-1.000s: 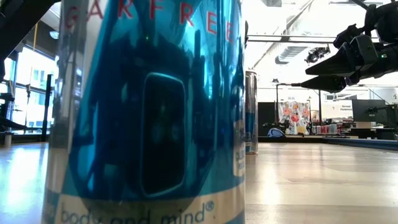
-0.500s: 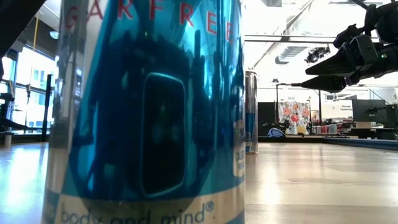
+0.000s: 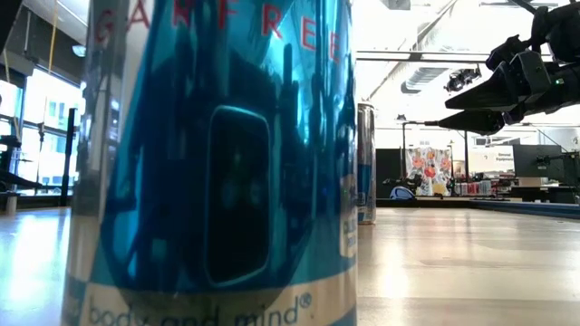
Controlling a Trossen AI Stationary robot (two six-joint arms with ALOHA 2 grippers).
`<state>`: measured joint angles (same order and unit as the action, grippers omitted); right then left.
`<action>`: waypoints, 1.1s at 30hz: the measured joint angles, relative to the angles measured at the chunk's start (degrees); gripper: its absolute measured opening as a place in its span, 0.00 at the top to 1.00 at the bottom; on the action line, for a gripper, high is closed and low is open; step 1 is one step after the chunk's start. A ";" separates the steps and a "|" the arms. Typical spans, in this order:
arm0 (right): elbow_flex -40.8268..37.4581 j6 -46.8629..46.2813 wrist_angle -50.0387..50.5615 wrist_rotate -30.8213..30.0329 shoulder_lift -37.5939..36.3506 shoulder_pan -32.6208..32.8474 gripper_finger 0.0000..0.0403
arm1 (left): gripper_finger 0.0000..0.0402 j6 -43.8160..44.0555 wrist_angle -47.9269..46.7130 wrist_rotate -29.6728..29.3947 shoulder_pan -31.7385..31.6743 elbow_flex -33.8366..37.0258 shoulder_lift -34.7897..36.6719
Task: Place canned beverage on shelf
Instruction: Put the left white yellow soda can on the shelf
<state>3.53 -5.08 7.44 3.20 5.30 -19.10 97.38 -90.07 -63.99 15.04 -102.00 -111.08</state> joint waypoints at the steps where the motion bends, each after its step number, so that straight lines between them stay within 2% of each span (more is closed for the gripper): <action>1: 0.00 0.00 -0.02 0.00 0.00 -0.01 0.04 | 0.48 -1.25 -0.08 -0.79 -0.10 0.00 1.39; 5: -0.01 -0.02 -0.02 0.00 0.00 0.00 0.04 | 0.48 -6.26 -0.02 -4.03 -1.34 -0.04 5.89; 9: 0.00 -0.01 -0.01 0.00 0.00 0.00 0.04 | 0.48 -7.60 -0.13 -5.31 -4.55 -0.04 8.62; 21: 0.00 0.00 0.00 0.00 0.00 0.01 0.04 | 0.48 -7.93 3.55 -5.70 -17.14 -0.04 8.69; 33: 0.00 -0.02 0.00 0.00 0.00 0.01 0.04 | 0.48 -19.76 20.87 -8.23 -26.04 5.75 8.66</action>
<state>3.53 -5.10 7.44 3.20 5.30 -19.10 77.62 -69.20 -72.23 -11.00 -96.25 -102.43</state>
